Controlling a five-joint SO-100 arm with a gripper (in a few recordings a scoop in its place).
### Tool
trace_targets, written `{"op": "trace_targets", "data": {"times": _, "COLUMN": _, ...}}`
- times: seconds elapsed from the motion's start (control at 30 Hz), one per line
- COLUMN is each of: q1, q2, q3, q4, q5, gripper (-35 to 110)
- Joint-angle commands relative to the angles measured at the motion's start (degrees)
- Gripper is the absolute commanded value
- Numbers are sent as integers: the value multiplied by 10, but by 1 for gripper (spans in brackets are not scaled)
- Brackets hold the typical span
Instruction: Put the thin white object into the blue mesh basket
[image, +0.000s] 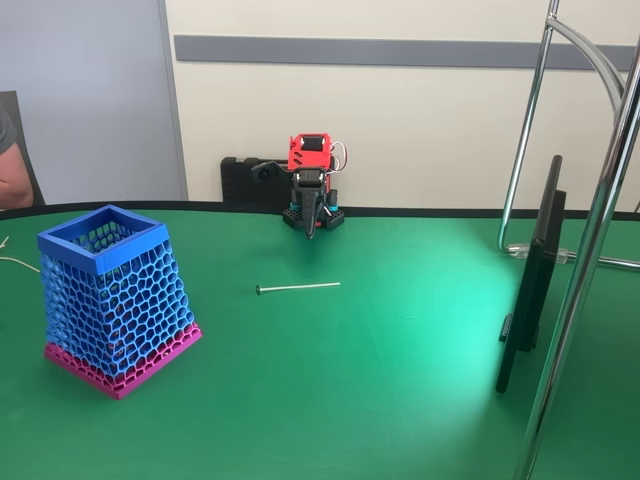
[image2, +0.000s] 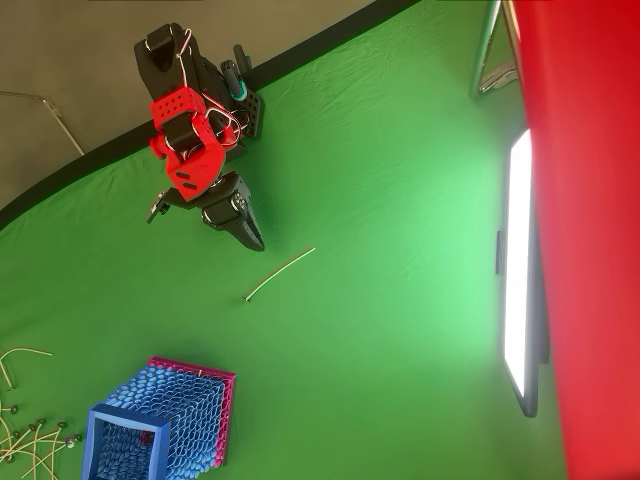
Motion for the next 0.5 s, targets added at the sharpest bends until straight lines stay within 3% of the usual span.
{"op": "trace_targets", "data": {"times": 0.0, "q1": -4, "q2": 4, "q3": 4, "q4": 4, "q5": 5, "gripper": 1}}
{"op": "trace_targets", "data": {"times": 0.47, "q1": -9, "q2": 2, "q3": 2, "q4": 4, "q5": -11, "gripper": 1}}
